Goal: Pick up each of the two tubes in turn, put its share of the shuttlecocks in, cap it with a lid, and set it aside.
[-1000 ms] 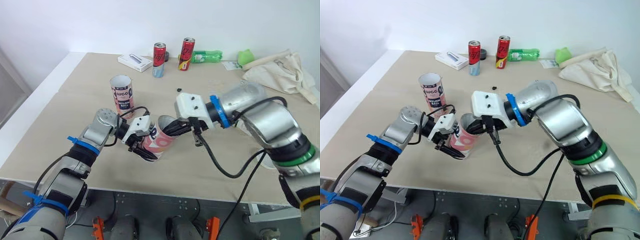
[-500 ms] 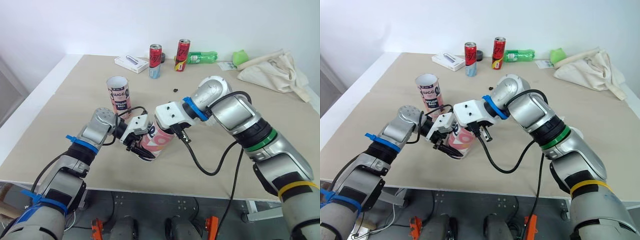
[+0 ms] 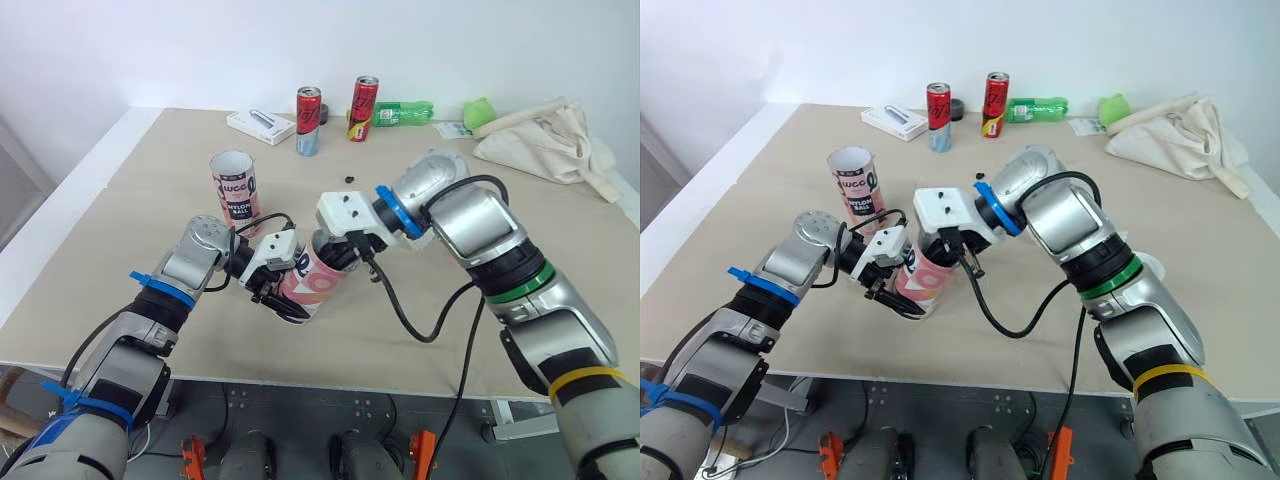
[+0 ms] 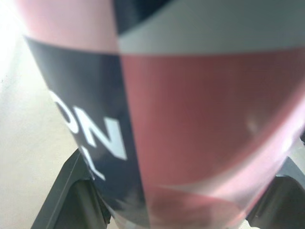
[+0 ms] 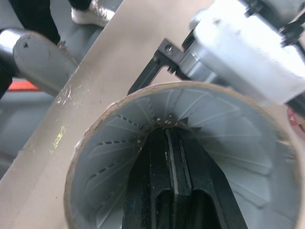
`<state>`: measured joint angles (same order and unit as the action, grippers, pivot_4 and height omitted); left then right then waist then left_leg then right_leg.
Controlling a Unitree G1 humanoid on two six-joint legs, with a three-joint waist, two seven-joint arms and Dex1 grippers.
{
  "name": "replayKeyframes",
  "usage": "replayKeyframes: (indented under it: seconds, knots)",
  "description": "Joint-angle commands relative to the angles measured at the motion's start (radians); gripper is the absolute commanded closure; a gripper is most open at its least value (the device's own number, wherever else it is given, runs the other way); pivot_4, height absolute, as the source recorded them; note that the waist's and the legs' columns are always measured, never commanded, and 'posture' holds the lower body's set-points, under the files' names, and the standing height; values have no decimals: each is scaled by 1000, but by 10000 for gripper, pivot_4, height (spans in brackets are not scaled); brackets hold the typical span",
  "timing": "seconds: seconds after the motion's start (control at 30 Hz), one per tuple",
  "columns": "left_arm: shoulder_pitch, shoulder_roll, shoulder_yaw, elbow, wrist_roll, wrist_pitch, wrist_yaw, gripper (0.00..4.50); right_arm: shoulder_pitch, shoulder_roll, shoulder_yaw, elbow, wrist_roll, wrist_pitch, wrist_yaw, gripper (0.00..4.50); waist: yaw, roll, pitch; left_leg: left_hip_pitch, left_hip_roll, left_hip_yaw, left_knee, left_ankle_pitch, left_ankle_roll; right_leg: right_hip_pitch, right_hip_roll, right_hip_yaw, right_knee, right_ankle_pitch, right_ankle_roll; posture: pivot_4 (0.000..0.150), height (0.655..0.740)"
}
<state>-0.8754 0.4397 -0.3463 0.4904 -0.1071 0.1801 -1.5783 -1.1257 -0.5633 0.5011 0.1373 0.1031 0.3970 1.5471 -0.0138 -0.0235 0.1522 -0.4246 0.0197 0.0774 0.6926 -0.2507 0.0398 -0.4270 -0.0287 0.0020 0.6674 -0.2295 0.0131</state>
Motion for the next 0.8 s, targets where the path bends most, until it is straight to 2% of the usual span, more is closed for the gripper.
replayKeyframes:
  seconds: [0.03,0.5,0.63,0.8]
  knots:
    - [0,-15,9,-17,-11,-9,12,17199,-20,-25,-54,-38,28,12,25,43786,0,0,0,0,0,0,0,0,0,0,0,0,0,0,0,1500,7400]
    - [26,-16,9,-43,-19,3,25,17199,28,-137,-193,-166,138,112,-26,43786,0,0,0,-1,0,0,-1,0,0,-2,-2,1,0,0,0,1500,7400]
    - [49,-15,9,-53,-15,-24,40,17199,112,-223,-354,-280,209,169,-108,43786,7,0,0,-2,0,0,-1,0,0,-2,-4,0,-1,0,0,1500,7400]
    - [85,-35,25,-62,-33,-78,66,17199,248,-269,-551,-422,289,272,-275,43786,17,0,0,-2,0,0,-2,0,0,-4,-4,0,-1,0,0,1500,7400]
